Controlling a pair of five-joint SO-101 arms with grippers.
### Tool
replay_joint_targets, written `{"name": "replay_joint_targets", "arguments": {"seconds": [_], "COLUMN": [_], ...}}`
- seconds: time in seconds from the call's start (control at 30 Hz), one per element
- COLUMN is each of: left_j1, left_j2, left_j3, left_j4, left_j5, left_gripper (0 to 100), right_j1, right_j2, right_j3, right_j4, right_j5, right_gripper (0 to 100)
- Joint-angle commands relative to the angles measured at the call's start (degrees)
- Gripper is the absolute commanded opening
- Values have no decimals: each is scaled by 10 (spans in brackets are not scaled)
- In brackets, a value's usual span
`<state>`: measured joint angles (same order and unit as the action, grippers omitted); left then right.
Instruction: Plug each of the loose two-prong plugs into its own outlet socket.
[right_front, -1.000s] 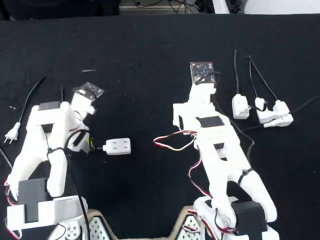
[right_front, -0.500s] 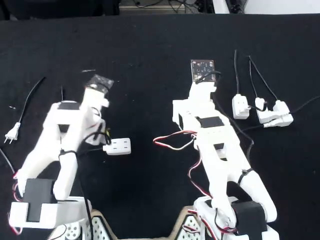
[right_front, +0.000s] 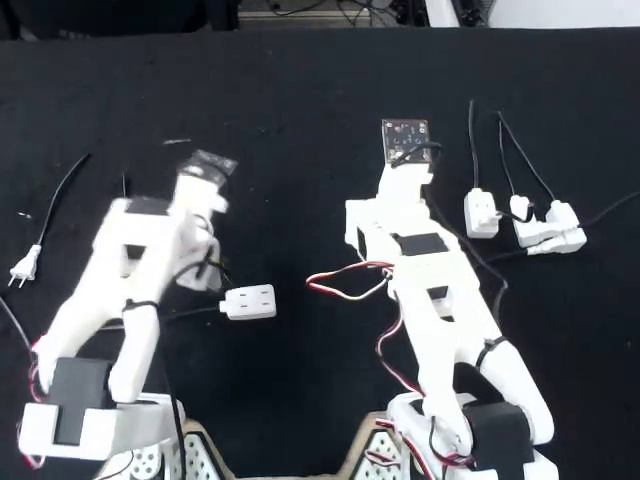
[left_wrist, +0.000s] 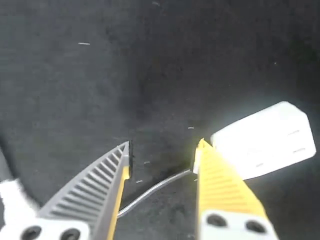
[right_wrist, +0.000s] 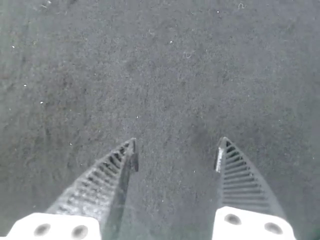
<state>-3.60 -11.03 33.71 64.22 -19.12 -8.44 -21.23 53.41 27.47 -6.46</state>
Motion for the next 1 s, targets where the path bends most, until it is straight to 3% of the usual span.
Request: {"name": "replay_joint_targets", "arguments": {"seconds": [0.0, 0.2, 0.37, 0.87, 0.97], "left_j1": [-80, -215, -278, -265, -277], "left_j2": [-45, -16, 69, 242, 261], "left_j3": [-118, -190, -215, -290, -295], "left_j4": [52, 63, 63, 69, 88], "left_j5": [4, -121, -143, -145, -175], "left_gripper": [213, 213, 213, 213, 213], "right_j1": [5, 5, 4, 4, 4], "right_j2": [-25, -22, -22, -22, -22], "right_j3": [-4, -4, -4, -3, -3], "right_j4": [-14, -15, -15, -14, -14], "right_j5": [-6, -6, -6, -6, -6], "right_gripper": [243, 243, 243, 243, 243]}}
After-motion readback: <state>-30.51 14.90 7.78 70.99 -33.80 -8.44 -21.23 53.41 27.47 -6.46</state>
